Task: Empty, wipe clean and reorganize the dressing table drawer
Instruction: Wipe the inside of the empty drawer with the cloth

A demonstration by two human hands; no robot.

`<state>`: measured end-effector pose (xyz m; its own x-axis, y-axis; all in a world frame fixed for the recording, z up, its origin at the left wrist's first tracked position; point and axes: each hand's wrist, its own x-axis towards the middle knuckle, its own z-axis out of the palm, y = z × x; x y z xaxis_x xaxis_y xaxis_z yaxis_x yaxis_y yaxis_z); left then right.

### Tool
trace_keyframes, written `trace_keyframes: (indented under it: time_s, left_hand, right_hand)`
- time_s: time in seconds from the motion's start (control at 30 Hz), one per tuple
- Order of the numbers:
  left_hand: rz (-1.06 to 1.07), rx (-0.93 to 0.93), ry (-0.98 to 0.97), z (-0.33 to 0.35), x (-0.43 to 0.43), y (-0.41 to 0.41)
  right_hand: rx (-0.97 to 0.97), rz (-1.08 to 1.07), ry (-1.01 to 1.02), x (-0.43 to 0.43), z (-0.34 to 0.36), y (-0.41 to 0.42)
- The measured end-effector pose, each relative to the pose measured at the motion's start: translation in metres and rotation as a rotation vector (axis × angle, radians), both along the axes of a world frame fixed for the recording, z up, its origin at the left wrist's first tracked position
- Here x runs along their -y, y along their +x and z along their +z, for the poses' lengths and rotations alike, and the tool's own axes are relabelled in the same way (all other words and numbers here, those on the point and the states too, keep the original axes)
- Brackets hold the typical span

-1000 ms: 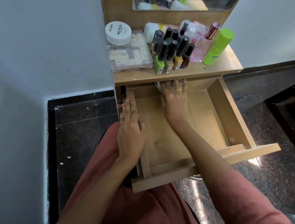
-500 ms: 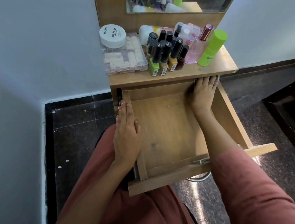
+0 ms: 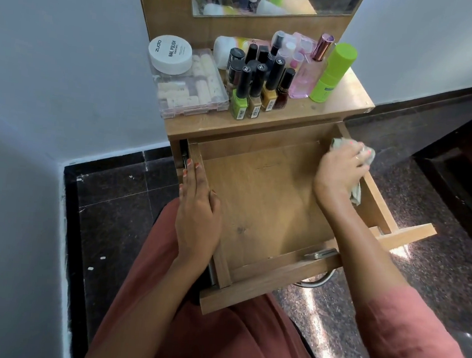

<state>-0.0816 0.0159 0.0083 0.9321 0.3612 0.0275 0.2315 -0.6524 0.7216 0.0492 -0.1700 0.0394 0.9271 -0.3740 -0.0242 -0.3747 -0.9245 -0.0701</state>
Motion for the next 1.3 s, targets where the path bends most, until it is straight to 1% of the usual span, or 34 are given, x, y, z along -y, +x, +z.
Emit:
trace_keyframes:
  time_s: [0.13, 0.23, 0.47, 0.53, 0.63, 0.77, 0.83, 0.9, 0.97, 1.17, 1.3]
  left_hand:
    - [0.002, 0.002, 0.003, 0.0, 0.001, 0.0]
    - [-0.006, 0.02, 0.003, -0.002, 0.0, 0.001]
    - [-0.006, 0.006, -0.001, -0.002, 0.0, 0.001]
    - [-0.003, 0.005, -0.004, -0.002, 0.0, 0.001]
    - [-0.008, 0.012, -0.004, -0.003, -0.001, 0.001]
    - [-0.003, 0.011, 0.0, -0.003, -0.001, 0.001]
    - [0.002, 0.006, 0.004, -0.003, -0.001, 0.001]
    - [0.001, 0.004, 0.007, -0.003, -0.001, 0.0]
    - [-0.006, 0.005, 0.009, -0.003, -0.001, 0.0]
    - [0.002, 0.001, 0.007, 0.0, -0.001, -0.001]
    - [-0.002, 0.002, 0.005, 0.0, -0.001, -0.001]
  right_hand:
    - [-0.154, -0.18, -0.015, 0.016, 0.003, -0.032]
    - [-0.16, -0.248, 0.042, 0.017, 0.004, -0.032]
    - [-0.041, -0.129, 0.106, -0.005, 0.01, 0.004]
    - [-0.046, -0.123, 0.1, -0.003, 0.009, 0.005]
    - [-0.074, -0.153, 0.04, 0.006, 0.009, -0.009]
    - [-0.127, -0.259, 0.041, 0.018, 0.012, -0.037]
    - [-0.175, -0.311, 0.007, 0.028, 0.01, -0.045]
    - [-0.241, -0.305, -0.056, 0.038, 0.004, -0.047]
    - [-0.283, -0.293, -0.067, 0.043, 0.004, -0.048]
    - [-0.282, -0.281, -0.044, 0.049, 0.011, -0.047]
    - [-0.223, -0.287, -0.04, 0.045, 0.012, -0.05]
